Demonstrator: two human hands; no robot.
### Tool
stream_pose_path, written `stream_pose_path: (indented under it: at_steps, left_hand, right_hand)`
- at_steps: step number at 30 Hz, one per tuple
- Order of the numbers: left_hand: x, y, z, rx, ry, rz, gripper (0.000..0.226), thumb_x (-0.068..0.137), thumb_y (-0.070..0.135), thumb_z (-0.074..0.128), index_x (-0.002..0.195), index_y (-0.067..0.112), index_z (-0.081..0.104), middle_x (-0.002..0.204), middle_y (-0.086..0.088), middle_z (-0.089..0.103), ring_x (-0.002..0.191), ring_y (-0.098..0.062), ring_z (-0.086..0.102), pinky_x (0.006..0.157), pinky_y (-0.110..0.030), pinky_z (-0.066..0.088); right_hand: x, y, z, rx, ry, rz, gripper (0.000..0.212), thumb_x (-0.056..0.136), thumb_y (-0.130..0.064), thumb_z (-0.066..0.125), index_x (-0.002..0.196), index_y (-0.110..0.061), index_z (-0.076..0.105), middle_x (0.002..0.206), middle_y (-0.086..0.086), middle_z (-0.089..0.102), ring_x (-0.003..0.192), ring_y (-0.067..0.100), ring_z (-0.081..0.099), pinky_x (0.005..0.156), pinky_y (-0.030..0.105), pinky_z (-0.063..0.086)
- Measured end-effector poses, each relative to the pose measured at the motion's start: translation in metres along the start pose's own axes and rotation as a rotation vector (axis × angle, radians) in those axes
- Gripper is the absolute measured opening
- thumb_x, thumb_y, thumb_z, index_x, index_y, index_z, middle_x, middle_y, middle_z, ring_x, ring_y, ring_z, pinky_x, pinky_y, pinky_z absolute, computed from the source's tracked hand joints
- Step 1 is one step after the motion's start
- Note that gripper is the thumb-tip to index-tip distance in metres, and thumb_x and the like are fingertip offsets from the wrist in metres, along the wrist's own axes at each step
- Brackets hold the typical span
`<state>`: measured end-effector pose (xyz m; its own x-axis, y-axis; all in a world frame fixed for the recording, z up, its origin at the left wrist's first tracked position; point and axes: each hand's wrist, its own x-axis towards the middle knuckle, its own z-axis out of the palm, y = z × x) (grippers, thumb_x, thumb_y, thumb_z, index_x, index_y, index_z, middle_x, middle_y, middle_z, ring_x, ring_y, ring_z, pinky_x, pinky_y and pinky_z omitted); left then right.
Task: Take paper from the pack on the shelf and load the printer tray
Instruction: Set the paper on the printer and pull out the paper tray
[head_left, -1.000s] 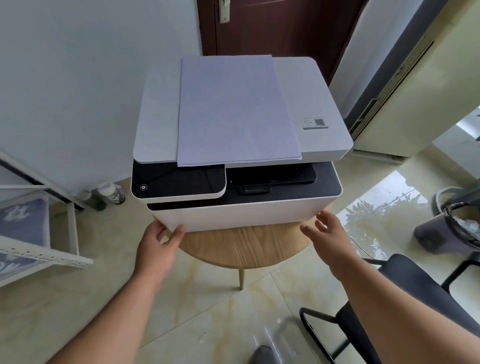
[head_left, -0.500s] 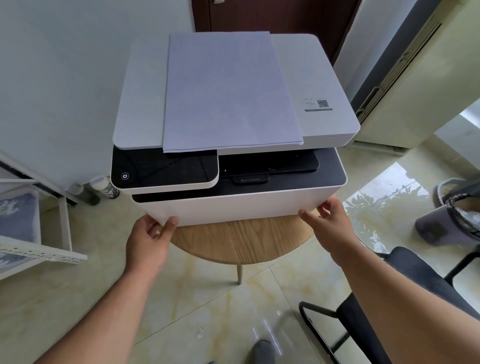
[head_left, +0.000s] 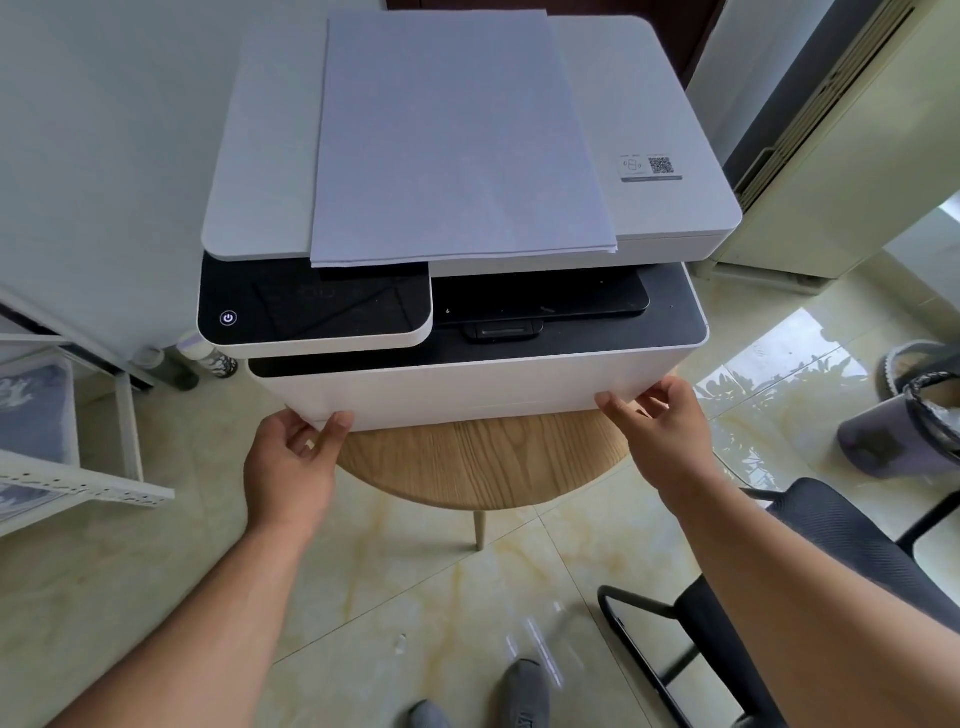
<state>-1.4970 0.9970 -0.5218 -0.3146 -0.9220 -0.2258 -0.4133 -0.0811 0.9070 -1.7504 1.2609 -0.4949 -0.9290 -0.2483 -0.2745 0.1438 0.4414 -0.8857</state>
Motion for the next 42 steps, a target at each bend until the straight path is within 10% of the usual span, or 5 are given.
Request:
stream_pose_path:
  at_steps: [20, 42]
  left_hand:
    - [-0.002, 0.004, 0.001, -0.004, 0.036, 0.011, 0.051, 0.084, 0.035, 0.083, 0.119, 0.007, 0.058, 0.12, -0.009, 0.072, 0.116, -0.022, 0.07, 0.108, -0.04, 0.052]
    - [0.005, -0.003, -0.001, 0.069, 0.045, 0.06, 0.064, 0.071, 0.059, 0.079, 0.11, 0.014, 0.054, 0.111, -0.011, 0.071, 0.108, -0.029, 0.07, 0.09, -0.035, 0.053]
  right_hand:
    - [0.007, 0.015, -0.002, -0.06, 0.022, -0.056, 0.061, 0.075, -0.046, 0.091, 0.119, -0.023, 0.056, 0.124, -0.005, 0.069, 0.118, 0.017, 0.065, 0.102, 0.039, 0.054]
    - [0.012, 0.014, -0.008, -0.122, -0.02, -0.134, 0.057, 0.077, -0.041, 0.09, 0.115, -0.02, 0.053, 0.12, -0.001, 0.067, 0.117, 0.022, 0.064, 0.105, 0.045, 0.055]
